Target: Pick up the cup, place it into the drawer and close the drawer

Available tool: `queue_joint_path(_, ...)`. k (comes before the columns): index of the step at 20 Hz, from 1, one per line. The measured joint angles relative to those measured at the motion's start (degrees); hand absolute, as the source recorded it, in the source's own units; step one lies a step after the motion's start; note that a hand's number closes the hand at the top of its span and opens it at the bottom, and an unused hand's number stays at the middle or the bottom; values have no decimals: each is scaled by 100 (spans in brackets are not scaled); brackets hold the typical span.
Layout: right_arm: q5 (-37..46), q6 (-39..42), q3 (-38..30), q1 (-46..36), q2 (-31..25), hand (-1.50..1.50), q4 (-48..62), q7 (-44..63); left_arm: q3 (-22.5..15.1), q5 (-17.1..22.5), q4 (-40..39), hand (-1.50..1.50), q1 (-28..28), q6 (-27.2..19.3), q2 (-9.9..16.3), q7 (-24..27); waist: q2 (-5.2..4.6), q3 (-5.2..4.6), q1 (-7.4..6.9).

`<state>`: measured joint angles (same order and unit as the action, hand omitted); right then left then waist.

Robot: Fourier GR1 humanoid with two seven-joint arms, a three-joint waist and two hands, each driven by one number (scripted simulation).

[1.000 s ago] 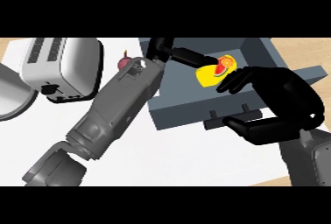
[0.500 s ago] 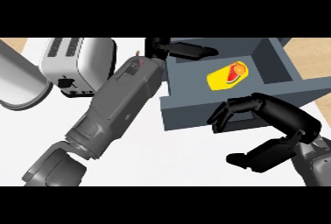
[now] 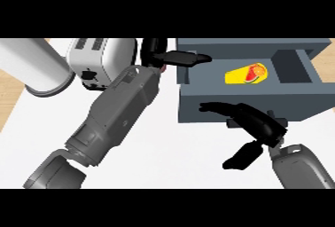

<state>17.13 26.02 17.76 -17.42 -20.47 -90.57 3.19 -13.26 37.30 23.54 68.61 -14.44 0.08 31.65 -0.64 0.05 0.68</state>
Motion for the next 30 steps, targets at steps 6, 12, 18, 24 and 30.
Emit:
queue_joint_path(6, 879, -447, 297, -458, 194, 150, 1886, -785, 63, 32, 387, -150, -382, 218, 202, -37, 16, 4, -305)
queue_joint_path(12, 1294, -1179, 12, -1281, 392, 150, 3729, -1649, 35, 57, 873, -150, -888, 443, 403, -116, 43, -28, -562)
queue_joint_path(18, 1108, -1535, -683, -2194, 302, 150, 5075, -2351, 2, 82, 1290, -150, -1334, 722, 675, -199, -33, 9, -770)
queue_joint_path(24, 825, -1504, -1137, -2619, 193, 150, 5688, -2693, -39, 98, 1583, -150, -1691, 990, 896, -259, -58, 28, -878)
queue_joint_path(30, 522, -1038, -1315, -2618, 104, 150, 5728, -2795, -77, 115, 1763, -150, -1850, 1197, 1022, -349, -62, 39, -951)
